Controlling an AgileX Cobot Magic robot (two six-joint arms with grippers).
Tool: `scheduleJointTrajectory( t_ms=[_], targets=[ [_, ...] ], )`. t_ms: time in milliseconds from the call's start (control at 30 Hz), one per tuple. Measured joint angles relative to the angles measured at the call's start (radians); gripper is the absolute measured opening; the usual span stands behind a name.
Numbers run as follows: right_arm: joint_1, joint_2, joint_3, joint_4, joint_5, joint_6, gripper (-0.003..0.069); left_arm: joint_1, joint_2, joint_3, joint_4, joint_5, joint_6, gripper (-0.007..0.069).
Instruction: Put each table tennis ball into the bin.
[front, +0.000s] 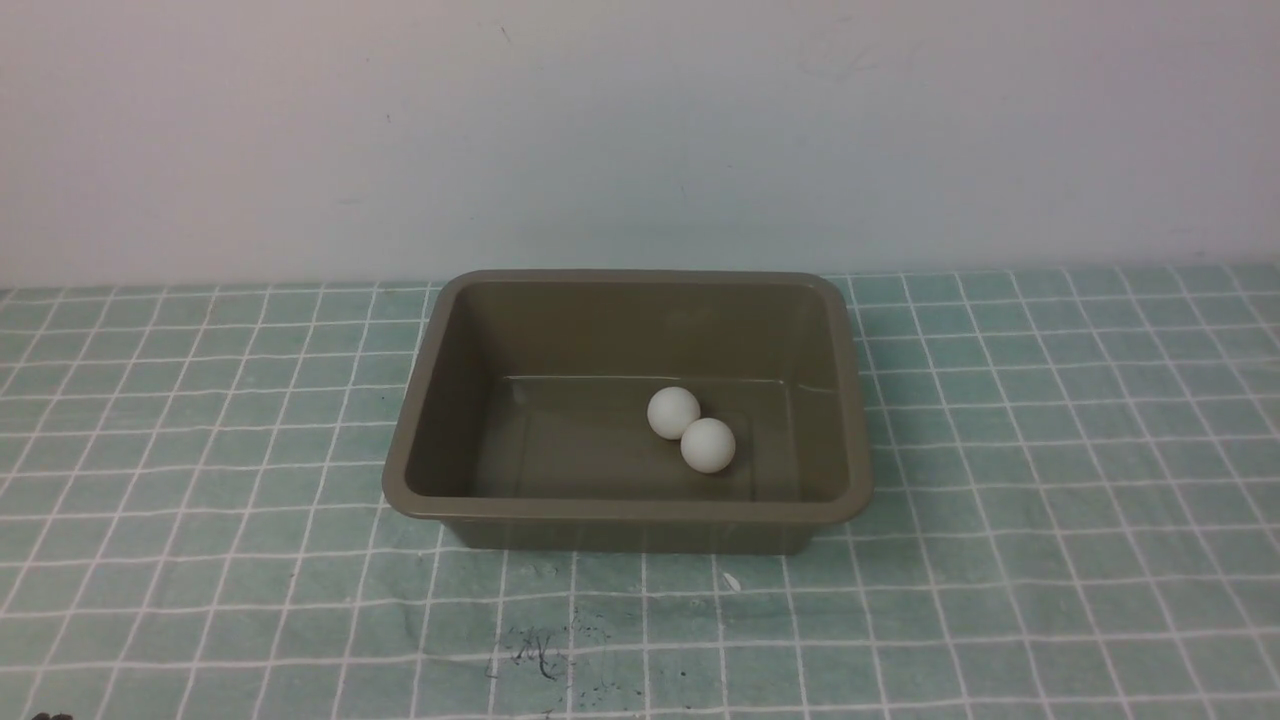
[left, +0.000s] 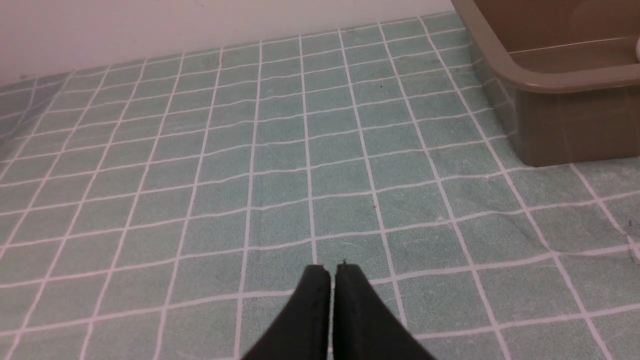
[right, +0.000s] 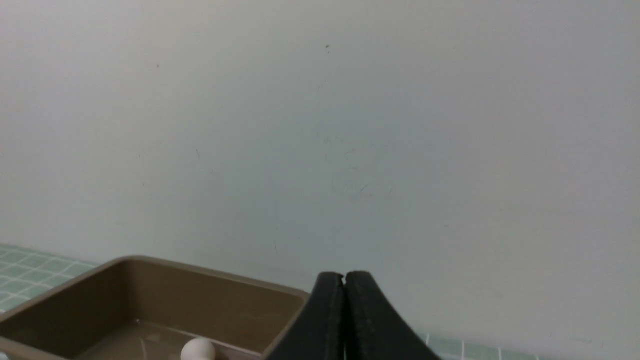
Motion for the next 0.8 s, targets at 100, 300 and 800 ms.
scheduleJointTrajectory(
  t_ms=[100, 300, 800],
  targets=[
    [-0.056, 0.000, 0.055, 0.006, 0.012, -0.005, -0.0013, 0.000, 0.000, 0.000, 0.000, 0.000, 0.000, -0.0005],
    [-0.270, 0.000, 0.285, 0.006, 0.027, -0.006, -0.0013, 0.000, 0.000, 0.000, 0.000, 0.000, 0.000, -0.0005],
    [-0.322, 0.000, 0.352, 0.006, -0.027, -0.007, -0.0013, 0.000, 0.000, 0.000, 0.000, 0.001, 0.001, -0.0005]
  ],
)
